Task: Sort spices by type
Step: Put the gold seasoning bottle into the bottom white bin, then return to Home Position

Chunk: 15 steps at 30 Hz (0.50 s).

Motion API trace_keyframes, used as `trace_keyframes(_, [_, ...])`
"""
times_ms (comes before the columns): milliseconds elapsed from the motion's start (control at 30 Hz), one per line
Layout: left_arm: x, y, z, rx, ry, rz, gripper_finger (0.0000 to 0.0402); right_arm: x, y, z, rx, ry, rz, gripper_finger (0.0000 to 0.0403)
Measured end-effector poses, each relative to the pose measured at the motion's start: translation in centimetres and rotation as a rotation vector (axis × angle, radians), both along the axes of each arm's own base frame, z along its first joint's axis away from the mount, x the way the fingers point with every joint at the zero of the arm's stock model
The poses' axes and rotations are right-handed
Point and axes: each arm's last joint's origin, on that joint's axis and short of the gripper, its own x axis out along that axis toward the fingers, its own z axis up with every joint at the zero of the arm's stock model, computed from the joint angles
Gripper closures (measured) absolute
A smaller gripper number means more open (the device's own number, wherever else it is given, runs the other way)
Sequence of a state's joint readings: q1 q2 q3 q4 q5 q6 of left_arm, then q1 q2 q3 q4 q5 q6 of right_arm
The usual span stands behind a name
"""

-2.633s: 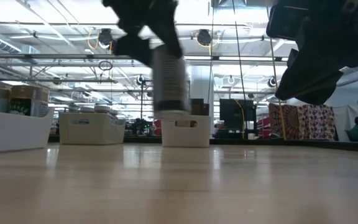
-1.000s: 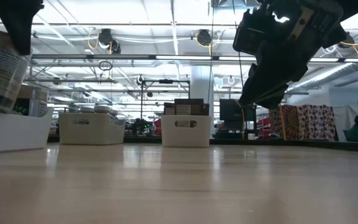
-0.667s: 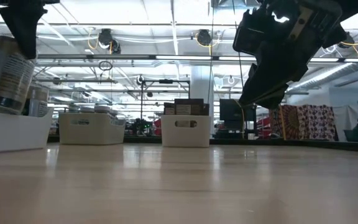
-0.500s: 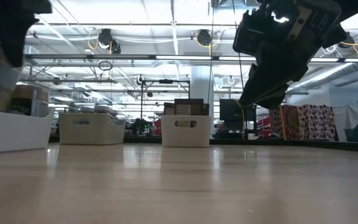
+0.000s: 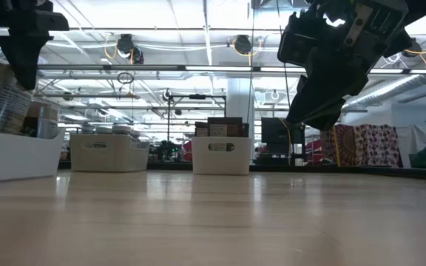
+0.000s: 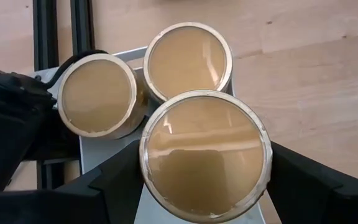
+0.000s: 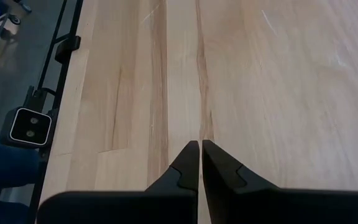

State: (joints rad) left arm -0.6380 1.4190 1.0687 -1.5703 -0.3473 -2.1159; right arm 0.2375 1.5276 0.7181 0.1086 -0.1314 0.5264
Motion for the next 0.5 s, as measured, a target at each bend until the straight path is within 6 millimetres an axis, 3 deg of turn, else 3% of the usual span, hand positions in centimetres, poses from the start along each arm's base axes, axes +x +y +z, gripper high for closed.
trace_keyframes(133, [0.24,-0.03,-0.26,0.012,0.010,0.000,0.0118,0.00,0.00,0.00,0.009,0.004,-0.007,0.0403])
trace_keyframes(333, [0.30,-0.08,-0.38,0.017,0.030,-0.024,0.0076,0.00,0.00,0.00,0.010,0.004,-0.007,0.0403])
trace_keyframes(500, [0.30,-0.08,-0.38,0.017,0.030,-0.024,0.0068,0.00,0.00,0.00,0.010,0.004,-0.007,0.0403])
